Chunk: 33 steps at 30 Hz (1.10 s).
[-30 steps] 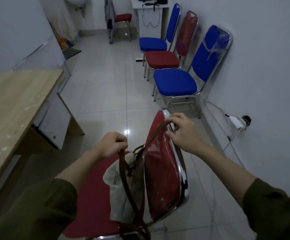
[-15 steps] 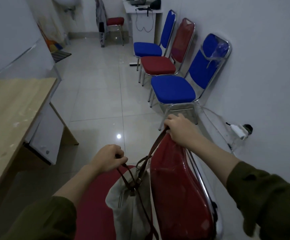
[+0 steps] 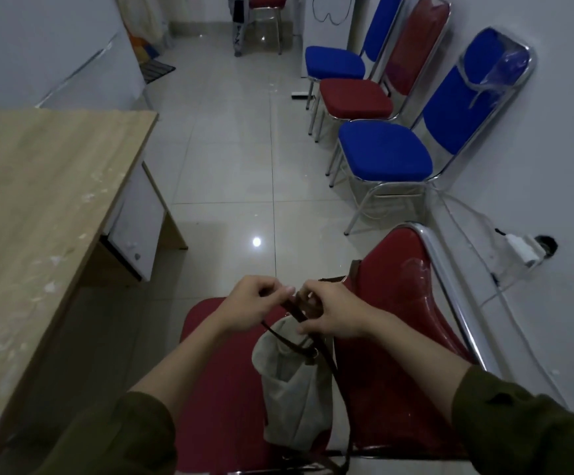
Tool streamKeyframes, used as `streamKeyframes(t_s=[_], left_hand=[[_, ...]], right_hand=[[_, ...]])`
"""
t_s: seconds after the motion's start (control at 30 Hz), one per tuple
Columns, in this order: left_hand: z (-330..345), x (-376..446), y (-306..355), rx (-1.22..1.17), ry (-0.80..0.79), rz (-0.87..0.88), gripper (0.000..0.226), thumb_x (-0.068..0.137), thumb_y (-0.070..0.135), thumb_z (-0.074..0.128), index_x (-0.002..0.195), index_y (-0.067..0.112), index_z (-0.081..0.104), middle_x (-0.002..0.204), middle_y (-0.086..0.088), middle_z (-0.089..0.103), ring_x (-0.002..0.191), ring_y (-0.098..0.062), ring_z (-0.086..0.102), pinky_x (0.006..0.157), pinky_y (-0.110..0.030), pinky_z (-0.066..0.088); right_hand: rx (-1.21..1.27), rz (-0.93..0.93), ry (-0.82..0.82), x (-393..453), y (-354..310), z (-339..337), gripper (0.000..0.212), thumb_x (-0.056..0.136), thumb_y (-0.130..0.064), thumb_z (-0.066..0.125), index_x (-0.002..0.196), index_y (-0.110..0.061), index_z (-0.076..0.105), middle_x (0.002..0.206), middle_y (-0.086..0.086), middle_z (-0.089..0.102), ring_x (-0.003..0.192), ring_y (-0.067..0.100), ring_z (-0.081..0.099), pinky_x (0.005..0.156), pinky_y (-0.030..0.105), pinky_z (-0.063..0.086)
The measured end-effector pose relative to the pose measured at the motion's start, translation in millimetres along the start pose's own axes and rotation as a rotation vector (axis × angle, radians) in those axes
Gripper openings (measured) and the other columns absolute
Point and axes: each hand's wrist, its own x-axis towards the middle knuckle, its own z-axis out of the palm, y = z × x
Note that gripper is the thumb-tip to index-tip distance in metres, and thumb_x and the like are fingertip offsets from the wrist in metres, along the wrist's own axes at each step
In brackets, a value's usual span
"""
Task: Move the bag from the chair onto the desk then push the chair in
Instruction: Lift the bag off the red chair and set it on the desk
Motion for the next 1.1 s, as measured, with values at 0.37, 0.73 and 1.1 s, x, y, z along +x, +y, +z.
streamKeyframes(t_s=[0.37, 0.73, 1.1], left_hand=[[49, 20, -3, -0.474, -0.102, -0.181, 0.037, 0.091, 0.034, 0.033, 0.087, 0.022, 0.068, 0.088, 0.000, 0.066, 0.093, -0.018, 0.060, 0.076, -0.027, 0.043], [75, 47, 0, 0.789, -0.629, 0.066, 0.060, 0.075, 0.011, 0.051, 0.132, 0.027, 0.039, 0.144, -0.005, 0.037, 0.138, -0.026, 0.022, 0.108, -0.055, 0.018], [57, 56, -10, 0.546, -0.652, 0.018, 0.043, 0.062, 0.069, 0.058, 0.086, 0.033, 0.064, 0.108, 0.004, 0.064, 0.106, -0.018, 0.052, 0.101, -0.046, 0.029]], right_hand=[[0.427, 0.133, 0.082, -59, 5, -36, 0.006, 0.079, 0.002, 0.055, 0.075, 0.001, 0.059, 0.048, -0.006, 0.050, 0.043, 0.002, 0.045, 0.047, 0.019, 0.035], [-0.370, 0.132, 0.069, -83, -1, -108, 0.010, 0.077, -0.026, 0.069, 0.074, -0.018, 0.065, 0.075, 0.003, 0.066, 0.070, 0.015, 0.058, 0.070, 0.035, 0.051], [-0.481, -0.028, 0.309, -49, 9, -114, 0.019, 0.088, -0.020, 0.056, 0.103, -0.013, 0.066, 0.095, -0.002, 0.063, 0.097, 0.019, 0.045, 0.090, 0.037, 0.042]])
